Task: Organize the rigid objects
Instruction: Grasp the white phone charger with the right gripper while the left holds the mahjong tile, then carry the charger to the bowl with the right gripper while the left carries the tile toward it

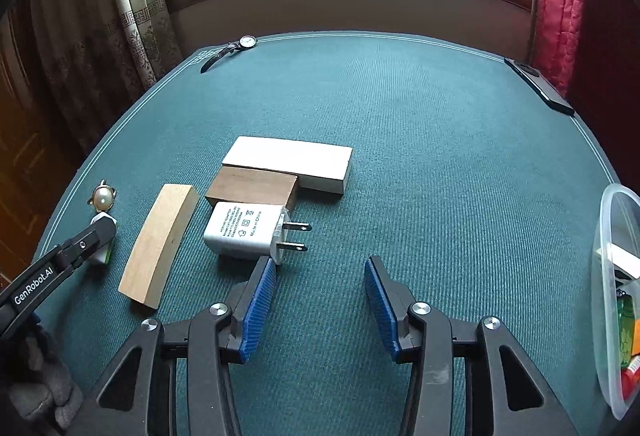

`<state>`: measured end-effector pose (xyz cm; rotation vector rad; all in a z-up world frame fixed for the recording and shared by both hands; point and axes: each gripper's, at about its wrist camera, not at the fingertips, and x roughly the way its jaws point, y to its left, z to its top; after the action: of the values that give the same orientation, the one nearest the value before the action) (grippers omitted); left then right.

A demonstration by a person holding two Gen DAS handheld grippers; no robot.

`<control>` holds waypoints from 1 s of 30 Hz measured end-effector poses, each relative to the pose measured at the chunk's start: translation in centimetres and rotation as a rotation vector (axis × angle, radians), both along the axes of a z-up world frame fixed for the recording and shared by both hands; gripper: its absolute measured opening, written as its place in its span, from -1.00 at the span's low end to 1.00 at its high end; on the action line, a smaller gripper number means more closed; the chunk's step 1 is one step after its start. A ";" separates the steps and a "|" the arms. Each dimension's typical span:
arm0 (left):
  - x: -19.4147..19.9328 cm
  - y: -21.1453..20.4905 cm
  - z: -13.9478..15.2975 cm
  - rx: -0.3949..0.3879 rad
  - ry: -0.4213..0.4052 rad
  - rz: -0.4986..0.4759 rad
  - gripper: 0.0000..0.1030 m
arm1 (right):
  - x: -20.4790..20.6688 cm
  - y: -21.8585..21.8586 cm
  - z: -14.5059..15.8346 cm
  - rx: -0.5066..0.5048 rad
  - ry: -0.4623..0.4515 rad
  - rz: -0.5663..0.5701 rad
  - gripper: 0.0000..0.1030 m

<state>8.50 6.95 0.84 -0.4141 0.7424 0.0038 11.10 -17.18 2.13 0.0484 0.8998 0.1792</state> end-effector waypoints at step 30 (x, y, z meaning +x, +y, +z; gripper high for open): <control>0.0 -0.7 0.1 -0.002 -0.001 -0.013 -0.40 | -1.0 2.1 -0.5 -0.060 -0.031 0.087 0.26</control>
<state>8.46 6.23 0.97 -0.4113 0.7441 -0.0094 10.09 -15.05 1.63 -0.0491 0.8764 0.2336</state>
